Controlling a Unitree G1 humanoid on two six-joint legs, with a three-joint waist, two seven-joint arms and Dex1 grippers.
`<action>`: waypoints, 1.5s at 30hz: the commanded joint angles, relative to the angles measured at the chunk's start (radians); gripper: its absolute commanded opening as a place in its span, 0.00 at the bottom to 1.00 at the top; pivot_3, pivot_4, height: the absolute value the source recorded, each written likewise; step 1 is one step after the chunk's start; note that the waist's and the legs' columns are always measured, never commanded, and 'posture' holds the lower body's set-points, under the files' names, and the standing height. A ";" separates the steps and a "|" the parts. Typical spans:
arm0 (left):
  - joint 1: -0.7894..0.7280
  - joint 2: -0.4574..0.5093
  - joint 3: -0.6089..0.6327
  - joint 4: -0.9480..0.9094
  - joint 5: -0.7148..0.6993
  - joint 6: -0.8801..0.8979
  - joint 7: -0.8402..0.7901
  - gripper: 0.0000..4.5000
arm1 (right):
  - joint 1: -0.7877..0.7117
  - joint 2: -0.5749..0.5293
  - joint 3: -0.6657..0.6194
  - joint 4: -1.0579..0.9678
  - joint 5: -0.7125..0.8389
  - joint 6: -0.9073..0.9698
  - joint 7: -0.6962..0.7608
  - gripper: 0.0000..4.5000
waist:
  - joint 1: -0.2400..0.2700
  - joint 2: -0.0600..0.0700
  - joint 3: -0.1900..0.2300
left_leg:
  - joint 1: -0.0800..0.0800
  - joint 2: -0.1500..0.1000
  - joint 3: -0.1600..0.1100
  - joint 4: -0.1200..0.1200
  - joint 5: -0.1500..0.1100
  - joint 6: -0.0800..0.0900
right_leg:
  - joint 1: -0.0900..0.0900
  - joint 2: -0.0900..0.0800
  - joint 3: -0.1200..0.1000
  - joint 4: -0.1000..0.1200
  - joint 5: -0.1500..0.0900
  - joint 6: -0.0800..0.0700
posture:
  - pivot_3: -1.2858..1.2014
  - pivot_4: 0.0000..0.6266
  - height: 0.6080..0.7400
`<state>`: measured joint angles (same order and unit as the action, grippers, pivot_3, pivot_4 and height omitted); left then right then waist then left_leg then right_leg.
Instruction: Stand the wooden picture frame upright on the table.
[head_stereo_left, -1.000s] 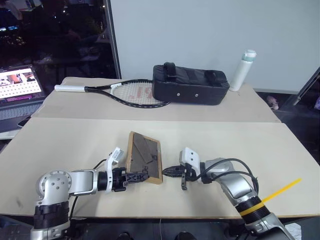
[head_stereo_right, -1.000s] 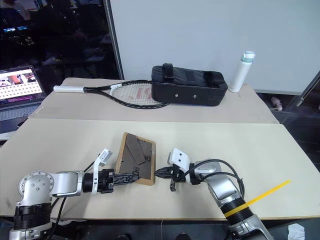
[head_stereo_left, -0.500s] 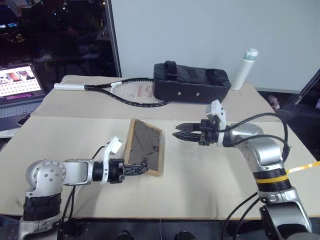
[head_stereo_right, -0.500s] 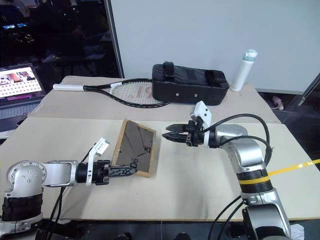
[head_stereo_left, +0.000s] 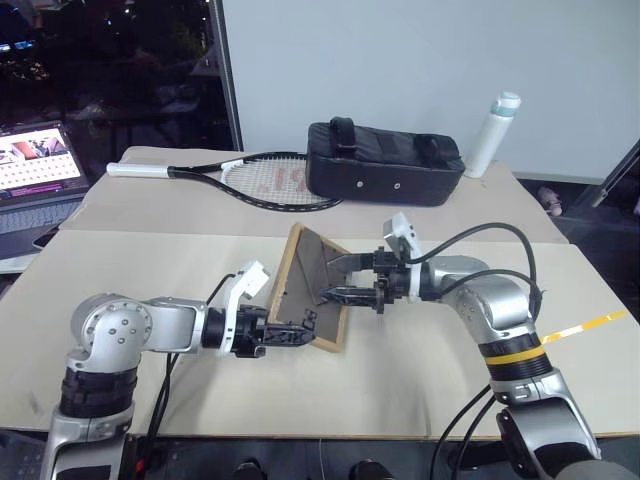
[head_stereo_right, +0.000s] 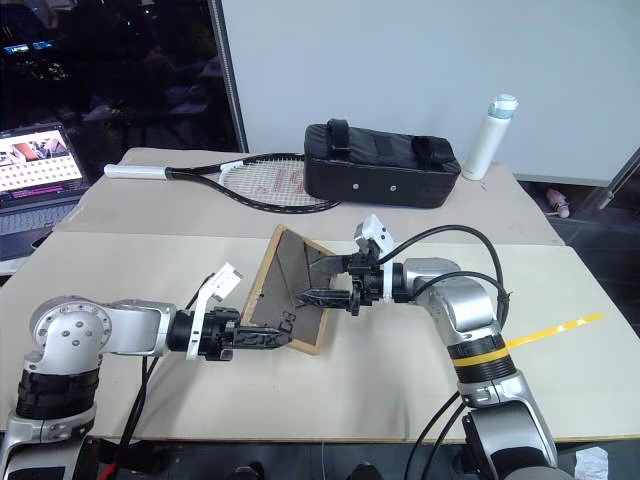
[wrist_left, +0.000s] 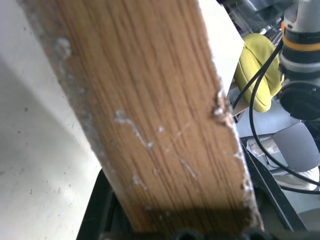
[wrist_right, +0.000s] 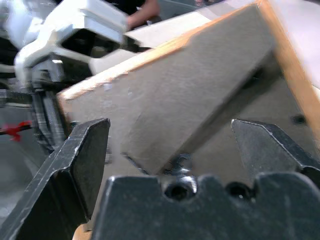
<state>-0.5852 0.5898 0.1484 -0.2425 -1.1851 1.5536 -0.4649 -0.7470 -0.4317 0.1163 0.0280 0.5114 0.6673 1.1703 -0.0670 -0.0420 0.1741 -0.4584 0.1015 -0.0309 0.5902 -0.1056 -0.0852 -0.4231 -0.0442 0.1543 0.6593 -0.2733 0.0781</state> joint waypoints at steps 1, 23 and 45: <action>-0.028 0.000 0.024 0.023 -0.026 -0.005 -0.035 0.29 | 0.008 0.003 -0.038 -0.122 0.122 0.053 0.034 1.00 | 0.000 0.000 0.000 | 0.000 0.000 0.000 0.000 0.000 0.000 | 0.000 0.000 0.000 0.000 0.000 0.000 | 0.52 0.24 0.85; -0.091 0.028 0.034 0.172 0.016 -0.033 -0.098 0.29 | 0.038 -0.116 -0.066 -0.140 0.043 -0.049 -0.060 1.00 | 0.000 0.000 0.000 | 0.000 0.000 0.000 0.001 0.000 0.000 | 0.000 0.000 0.000 0.001 0.000 0.000 | 0.52 0.24 0.85; -0.222 -0.073 0.163 0.510 -0.246 0.061 0.009 0.29 | 0.189 -0.288 -0.072 0.329 -0.831 -1.319 -0.736 1.00 | 0.017 0.000 0.000 | 0.000 0.000 0.000 0.001 0.000 0.000 | 0.000 0.000 0.000 0.001 -0.004 0.006 | 0.52 0.24 0.85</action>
<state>-0.7771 0.5151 0.2842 0.2450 -1.3438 1.6106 -0.4718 -0.5350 -0.6954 0.0676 0.3569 -0.2089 -0.5033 0.5894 -0.0499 -0.0419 0.1742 -0.4584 0.1012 -0.0312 0.5910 -0.1053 -0.0853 -0.4237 -0.0444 0.1540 0.6612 -0.2768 0.0840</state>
